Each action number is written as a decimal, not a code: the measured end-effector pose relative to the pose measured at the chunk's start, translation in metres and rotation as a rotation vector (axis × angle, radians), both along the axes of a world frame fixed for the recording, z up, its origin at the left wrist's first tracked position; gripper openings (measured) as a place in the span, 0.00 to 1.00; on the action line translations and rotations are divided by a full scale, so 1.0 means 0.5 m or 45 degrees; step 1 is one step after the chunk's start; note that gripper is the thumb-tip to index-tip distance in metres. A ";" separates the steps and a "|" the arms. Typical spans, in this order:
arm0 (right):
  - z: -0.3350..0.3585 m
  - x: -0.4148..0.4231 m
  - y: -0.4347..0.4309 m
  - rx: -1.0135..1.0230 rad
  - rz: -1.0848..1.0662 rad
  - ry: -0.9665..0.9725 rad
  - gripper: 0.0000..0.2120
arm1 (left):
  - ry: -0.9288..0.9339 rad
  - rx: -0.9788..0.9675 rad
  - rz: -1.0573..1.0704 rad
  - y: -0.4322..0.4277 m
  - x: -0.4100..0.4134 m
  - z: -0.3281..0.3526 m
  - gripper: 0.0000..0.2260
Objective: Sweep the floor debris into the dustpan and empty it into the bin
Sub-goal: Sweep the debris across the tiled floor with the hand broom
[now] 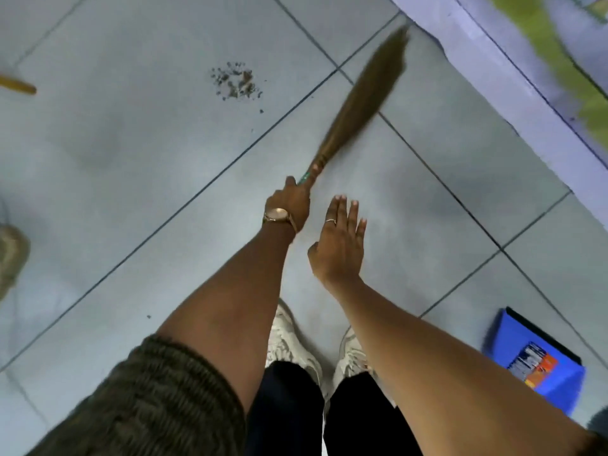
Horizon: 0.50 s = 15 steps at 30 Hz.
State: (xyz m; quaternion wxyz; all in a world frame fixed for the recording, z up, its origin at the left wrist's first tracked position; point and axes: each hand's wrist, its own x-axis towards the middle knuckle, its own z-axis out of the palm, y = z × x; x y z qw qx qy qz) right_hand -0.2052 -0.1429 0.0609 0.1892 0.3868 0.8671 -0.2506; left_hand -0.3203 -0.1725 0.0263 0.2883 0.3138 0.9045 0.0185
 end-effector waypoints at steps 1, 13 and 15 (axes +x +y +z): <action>-0.001 -0.006 -0.004 0.008 0.022 -0.011 0.39 | 0.002 -0.005 0.062 -0.010 -0.021 0.001 0.20; 0.068 -0.148 0.005 0.130 0.338 -0.052 0.40 | 0.056 -0.021 0.329 -0.242 -0.134 0.065 0.25; 0.089 -0.171 -0.008 0.160 0.336 -0.022 0.36 | 0.068 0.046 0.352 -0.278 -0.115 0.088 0.26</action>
